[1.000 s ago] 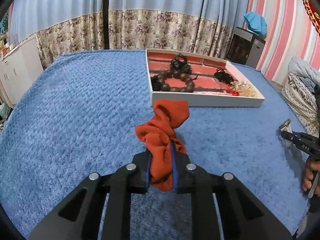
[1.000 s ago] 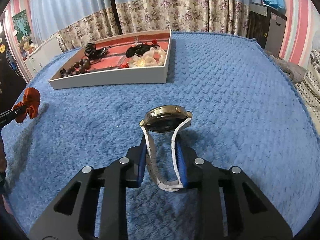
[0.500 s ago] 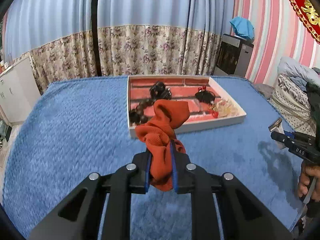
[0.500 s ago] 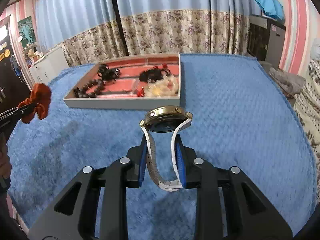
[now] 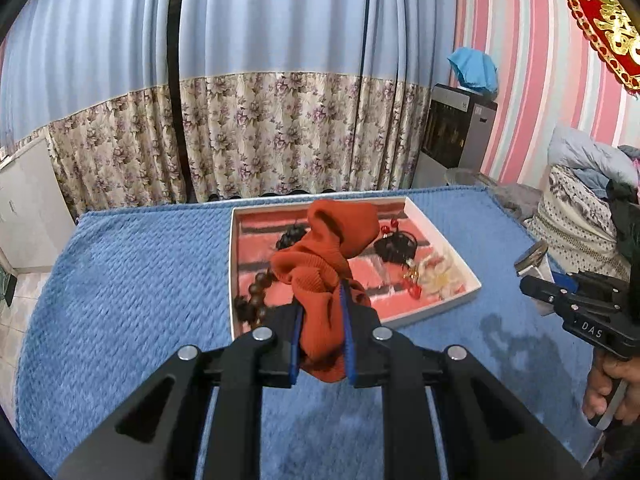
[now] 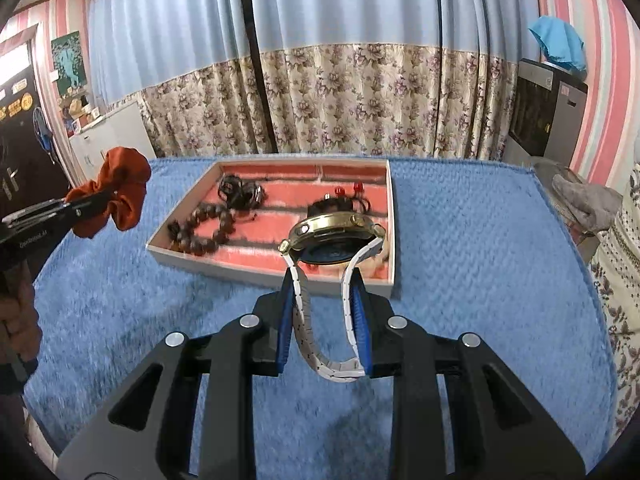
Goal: Organize jewelry
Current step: 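Carry the orange scrunchie and watch into the tray and open both tools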
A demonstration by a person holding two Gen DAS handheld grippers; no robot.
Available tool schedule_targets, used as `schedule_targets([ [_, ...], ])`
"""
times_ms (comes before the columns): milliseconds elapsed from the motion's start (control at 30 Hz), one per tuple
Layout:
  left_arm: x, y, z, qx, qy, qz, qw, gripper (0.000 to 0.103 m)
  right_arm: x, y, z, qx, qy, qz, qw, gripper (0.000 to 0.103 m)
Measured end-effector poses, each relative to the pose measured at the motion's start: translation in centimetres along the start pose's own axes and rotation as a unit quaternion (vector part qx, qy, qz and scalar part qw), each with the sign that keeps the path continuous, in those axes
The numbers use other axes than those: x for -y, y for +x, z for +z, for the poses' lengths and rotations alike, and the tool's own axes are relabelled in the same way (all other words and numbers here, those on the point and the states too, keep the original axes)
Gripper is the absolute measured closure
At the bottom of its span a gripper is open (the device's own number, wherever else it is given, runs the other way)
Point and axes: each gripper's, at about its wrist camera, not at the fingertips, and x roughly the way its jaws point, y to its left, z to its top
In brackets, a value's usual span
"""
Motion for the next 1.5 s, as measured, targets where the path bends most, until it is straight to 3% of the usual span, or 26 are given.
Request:
schedule_targets([
  [500, -0.8, 6.2, 3.5, -0.014, -0.012, 0.014, 0.9997, 0.086, -1.0, 4.1, 6.9, 0.017, -0.010, -0.016, 1.000, 0.076],
  [733, -2.2, 10.5, 3.8, -0.041, -0.030, 0.016, 0.9986, 0.086, -1.0, 8.7, 8.7, -0.005, -0.010, -0.018, 1.000, 0.076],
  [1067, -2.4, 14.8, 2.8, -0.065, -0.040, -0.003, 0.9971, 0.086, -0.4, 15.1, 7.3, -0.051, -0.004, -0.024, 0.998, 0.076],
  [1500, -1.9, 18.9, 0.9, -0.099, -0.031, 0.024, 0.9943, 0.085, -0.1, 19.0, 5.2, -0.091, -0.003, -0.036, 0.995, 0.074],
])
